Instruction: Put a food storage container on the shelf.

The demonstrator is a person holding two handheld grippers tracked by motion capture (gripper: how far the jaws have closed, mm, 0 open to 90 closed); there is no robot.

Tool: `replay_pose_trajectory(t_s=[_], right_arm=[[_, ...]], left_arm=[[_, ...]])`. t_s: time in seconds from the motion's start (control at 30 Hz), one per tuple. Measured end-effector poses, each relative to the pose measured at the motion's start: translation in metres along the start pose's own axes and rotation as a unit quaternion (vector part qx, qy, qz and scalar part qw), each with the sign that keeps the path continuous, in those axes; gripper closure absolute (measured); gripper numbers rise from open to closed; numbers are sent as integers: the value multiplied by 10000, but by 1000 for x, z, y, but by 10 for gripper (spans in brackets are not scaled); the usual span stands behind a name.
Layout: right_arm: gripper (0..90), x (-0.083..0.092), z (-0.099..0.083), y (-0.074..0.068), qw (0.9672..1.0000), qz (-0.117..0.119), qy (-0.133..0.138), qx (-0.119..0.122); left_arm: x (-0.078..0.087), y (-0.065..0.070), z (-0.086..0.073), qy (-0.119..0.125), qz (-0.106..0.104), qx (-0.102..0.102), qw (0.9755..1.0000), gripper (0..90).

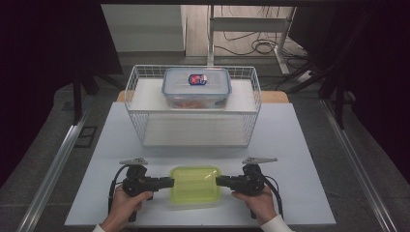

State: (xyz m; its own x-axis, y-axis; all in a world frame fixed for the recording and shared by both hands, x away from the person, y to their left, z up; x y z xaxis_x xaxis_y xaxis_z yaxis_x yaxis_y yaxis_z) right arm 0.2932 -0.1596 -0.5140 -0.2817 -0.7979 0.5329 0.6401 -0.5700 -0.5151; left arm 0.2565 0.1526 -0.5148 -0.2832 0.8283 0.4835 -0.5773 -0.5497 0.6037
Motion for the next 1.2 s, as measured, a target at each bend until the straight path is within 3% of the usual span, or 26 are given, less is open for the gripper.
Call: replay_pose_trajectory(t_s=[0.2,0.77,1.2], right_arm=[[795,5,4,-6,9994,-13,146,317],[795,19,16,-19,9972,-23,373,642],[795,32,36,-31,9941,-75,593,906]], left_arm=[[2,4,2,-4,70,-149,9999,798],[15,20,17,140,35,-481,9987,798],[31,32,43,336,-94,-717,9968,794]])
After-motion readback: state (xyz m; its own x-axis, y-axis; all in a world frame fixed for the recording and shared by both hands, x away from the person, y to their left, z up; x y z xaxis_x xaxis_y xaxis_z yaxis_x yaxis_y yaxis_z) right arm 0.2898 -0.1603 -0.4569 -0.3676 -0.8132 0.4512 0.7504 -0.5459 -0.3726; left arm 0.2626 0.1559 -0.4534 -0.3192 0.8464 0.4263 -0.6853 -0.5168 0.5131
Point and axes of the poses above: each handheld gripper's, and its own axes: x roughly backward along the jaws, z roughly out of its top, y roughly to its right, the point moved 3 cm from there along -x, roughly forward along the jaws, and after that the axes turned 3 degrees about -z, right-handed, at the moved point
